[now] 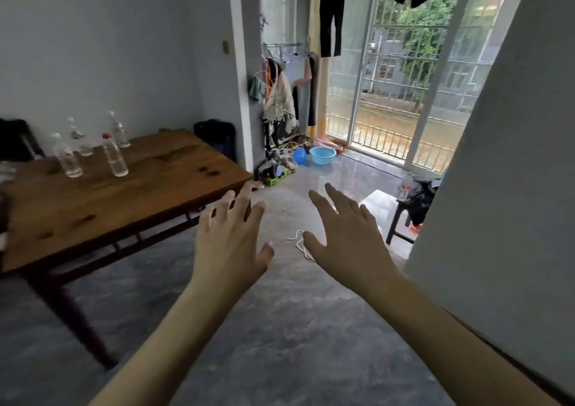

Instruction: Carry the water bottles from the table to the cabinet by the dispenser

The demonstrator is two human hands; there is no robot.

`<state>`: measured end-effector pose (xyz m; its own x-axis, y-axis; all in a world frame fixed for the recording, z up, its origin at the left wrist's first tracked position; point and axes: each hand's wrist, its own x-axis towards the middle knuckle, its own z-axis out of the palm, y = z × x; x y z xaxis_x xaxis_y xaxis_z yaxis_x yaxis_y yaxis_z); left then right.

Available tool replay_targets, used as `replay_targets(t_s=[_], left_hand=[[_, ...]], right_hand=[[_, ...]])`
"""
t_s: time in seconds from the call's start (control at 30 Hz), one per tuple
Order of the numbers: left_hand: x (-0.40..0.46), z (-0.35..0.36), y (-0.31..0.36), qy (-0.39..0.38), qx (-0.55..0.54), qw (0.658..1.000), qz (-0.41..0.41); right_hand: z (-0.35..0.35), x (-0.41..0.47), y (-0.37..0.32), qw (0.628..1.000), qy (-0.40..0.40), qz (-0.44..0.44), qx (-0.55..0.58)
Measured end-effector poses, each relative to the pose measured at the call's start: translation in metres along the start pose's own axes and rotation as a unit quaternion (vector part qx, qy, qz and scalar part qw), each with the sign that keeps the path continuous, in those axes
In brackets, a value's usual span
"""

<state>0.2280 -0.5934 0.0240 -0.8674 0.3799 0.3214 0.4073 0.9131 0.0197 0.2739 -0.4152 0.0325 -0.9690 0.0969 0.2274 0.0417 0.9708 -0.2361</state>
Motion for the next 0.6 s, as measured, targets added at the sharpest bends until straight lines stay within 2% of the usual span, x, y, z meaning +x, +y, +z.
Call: replay_targets(t_s=[0.13, 0.4, 0.6], left_hand=[[-0.001, 0.003, -0.02, -0.044, 0.03, 0.997, -0.061], [0.021, 0.016, -0.059, -0.03, 0.042, 0.988, -0.147], [0.054, 0.035, -0.112, -0.027, 0.055, 0.98, -0.19]], right_hand=[[0.013, 0.024, -0.008, 0.998, -0.019, -0.05, 0.037], [0.041, 0.086, -0.029, 0.989, -0.047, -0.127, 0.06], [0.062, 0.149, -0.055, 0.985, -0.051, -0.153, 0.055]])
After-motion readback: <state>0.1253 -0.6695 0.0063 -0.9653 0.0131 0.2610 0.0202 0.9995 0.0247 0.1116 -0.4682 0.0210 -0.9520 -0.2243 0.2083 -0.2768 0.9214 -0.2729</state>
